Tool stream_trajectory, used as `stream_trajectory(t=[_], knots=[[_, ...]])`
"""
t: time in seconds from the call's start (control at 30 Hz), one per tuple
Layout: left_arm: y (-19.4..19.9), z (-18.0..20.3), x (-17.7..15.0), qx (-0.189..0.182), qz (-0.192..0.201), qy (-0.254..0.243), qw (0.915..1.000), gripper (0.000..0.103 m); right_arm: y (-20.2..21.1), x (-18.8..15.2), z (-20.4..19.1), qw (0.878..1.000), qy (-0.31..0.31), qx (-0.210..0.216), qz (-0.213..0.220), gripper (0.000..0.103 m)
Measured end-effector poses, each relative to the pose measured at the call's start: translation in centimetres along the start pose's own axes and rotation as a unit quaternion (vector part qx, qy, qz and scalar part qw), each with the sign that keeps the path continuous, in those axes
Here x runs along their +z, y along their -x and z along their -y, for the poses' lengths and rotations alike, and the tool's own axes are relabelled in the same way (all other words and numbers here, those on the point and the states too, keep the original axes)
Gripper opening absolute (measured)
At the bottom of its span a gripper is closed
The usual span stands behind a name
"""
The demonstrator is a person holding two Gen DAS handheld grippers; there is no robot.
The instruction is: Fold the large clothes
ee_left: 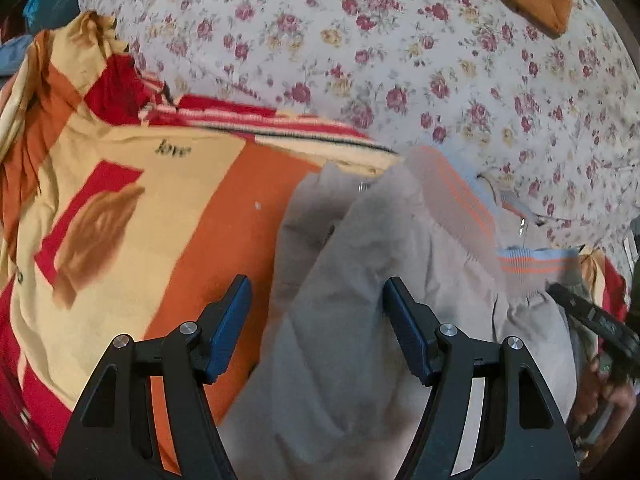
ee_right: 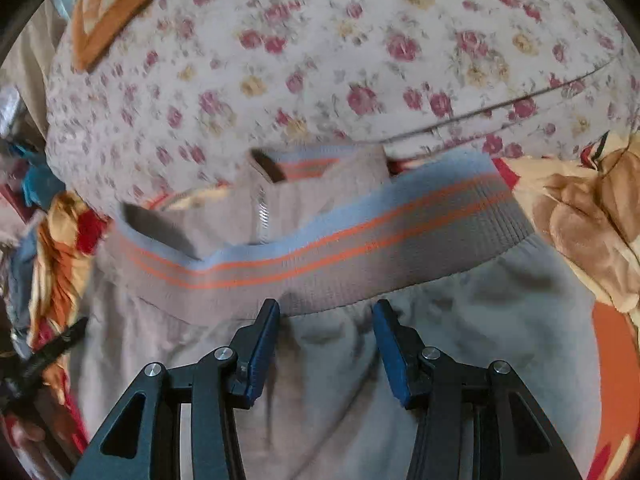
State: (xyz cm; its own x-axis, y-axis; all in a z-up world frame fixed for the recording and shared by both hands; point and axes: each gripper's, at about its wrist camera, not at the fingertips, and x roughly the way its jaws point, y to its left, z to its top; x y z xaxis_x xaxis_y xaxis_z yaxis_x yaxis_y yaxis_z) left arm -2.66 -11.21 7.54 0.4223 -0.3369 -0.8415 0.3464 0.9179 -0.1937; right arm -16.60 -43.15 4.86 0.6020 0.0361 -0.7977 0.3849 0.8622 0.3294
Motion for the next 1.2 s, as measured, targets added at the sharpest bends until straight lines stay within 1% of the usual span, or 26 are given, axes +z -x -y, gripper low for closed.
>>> stream_trajectory(t=[0.03,0.07,0.1,0.13,0.2,0.23,0.27,0.3,0.33,0.37,0.43,0.5,0.57,0.6,0.63,0.67,0.7,0.8,0.83,0.87,0.9,0.97,1.0,1.07,1.1,1.2], knots=[[0.2,0.2,0.3,-0.001,0.009,0.000,1.0000,0.069,0.3,-0.2,-0.6,1.000,0.013,-0.003,0.005,0.056],[0.3,0.5,0.6,-0.001,0.016,0.000,0.9999,0.069,0.3,-0.3,-1.2,1.000,0.022,-0.003,0.006,0.070],[0.2,1.0,0.8,-0.003,0.018,-0.001,0.9998,0.069,0.0,-0.4,-1.8,1.000,0.028,0.000,0.002,0.075],[0.0,1.3,1.0,-0.005,0.016,-0.003,0.9999,0.069,-0.6,-0.5,-2.4,0.999,0.034,0.003,-0.004,0.077],[-1.0,2.2,1.1,-0.001,0.010,-0.007,0.9999,0.069,-2.6,-0.5,-3.8,0.997,0.069,-0.021,-0.020,0.077],[-1.5,2.6,1.0,0.005,0.007,-0.010,0.9999,0.069,-3.6,-0.5,-4.5,0.995,0.086,-0.040,-0.021,0.069],[-1.9,2.8,0.9,0.011,0.005,-0.013,0.9998,0.069,-4.1,-0.4,-4.8,0.993,0.098,-0.058,-0.019,0.044],[-2.2,2.9,0.9,0.014,0.004,-0.015,0.9998,0.069,-4.3,0.0,-5.0,0.993,0.103,-0.064,-0.011,0.033],[-2.2,3.1,0.9,0.018,0.007,-0.019,0.9996,0.069,-4.2,0.4,-5.0,0.993,0.100,-0.059,-0.005,0.018],[-1.9,3.3,0.9,0.023,0.018,-0.021,0.9994,0.069,-3.9,0.9,-4.8,0.994,0.092,-0.052,0.003,0.015],[-1.2,3.6,0.9,0.024,0.041,-0.025,0.9985,0.069,-3.8,2.1,-4.0,0.997,0.058,-0.038,0.024,0.015],[-1.2,4.3,0.7,0.034,0.054,-0.047,0.9968,0.069,-5.1,2.7,-3.2,0.999,0.029,-0.032,0.020,0.015],[-2.2,4.6,0.5,0.061,0.047,-0.074,0.9943,0.069,-6.5,2.5,-2.8,0.999,0.022,-0.035,0.004,0.016],[-2.8,4.6,0.3,0.075,0.042,-0.085,0.9927,0.069,-6.4,2.3,-2.9,0.999,0.028,-0.032,0.008,0.018],[-3.7,4.3,0.2,0.087,0.036,-0.091,0.9914,0.069,-5.8,2.1,-2.9,0.999,0.033,-0.025,0.012,0.029],[-4.2,3.8,0.1,0.089,0.034,-0.088,0.9916,0.069,-5.1,1.9,-2.8,0.999,0.037,-0.015,0.012,0.044],[-4.4,3.3,0.1,0.084,0.032,-0.082,0.9926,0.069,-3.7,1.6,-2.3,0.999,0.038,-0.006,0.015,0.048],[-4.7,1.6,0.5,0.052,0.020,-0.045,0.9974,0.069,1.1,0.4,-0.3,0.998,0.035,-0.003,0.058,0.051],[-4.6,1.4,0.5,0.049,0.020,-0.038,0.9978,0.069,2.4,-0.1,0.4,0.997,0.031,0.000,0.071,0.052],[-4.7,1.3,0.5,0.049,0.021,-0.034,0.9980,0.069,3.8,-1.0,1.6,0.996,0.026,-0.008,0.087,0.053],[-4.7,1.3,0.4,0.049,0.023,-0.031,0.9981,0.069,4.3,-1.6,2.3,0.995,0.025,-0.029,0.092,0.053],[-5.0,1.4,0.3,0.050,0.030,-0.029,0.9979,0.069,4.0,-2.7,4.5,0.993,0.009,-0.080,0.088,0.053],[-5.0,1.6,0.2,0.050,0.035,-0.030,0.9977,0.069,3.5,-3.1,5.7,0.992,-0.006,-0.093,0.083,0.053],[-5.2,2.2,0.0,0.050,0.047,-0.042,0.9967,0.069,2.2,-3.7,8.1,0.993,-0.041,-0.094,0.063,0.053],[-5.2,2.4,0.0,0.050,0.053,-0.049,0.9962,0.069,2.2,-3.7,8.5,0.993,-0.050,-0.086,0.070,0.053],[-4.7,2.3,0.0,0.042,0.060,-0.050,0.9961,0.069,3.5,-3.4,7.2,0.990,-0.044,-0.111,0.072,0.053]])
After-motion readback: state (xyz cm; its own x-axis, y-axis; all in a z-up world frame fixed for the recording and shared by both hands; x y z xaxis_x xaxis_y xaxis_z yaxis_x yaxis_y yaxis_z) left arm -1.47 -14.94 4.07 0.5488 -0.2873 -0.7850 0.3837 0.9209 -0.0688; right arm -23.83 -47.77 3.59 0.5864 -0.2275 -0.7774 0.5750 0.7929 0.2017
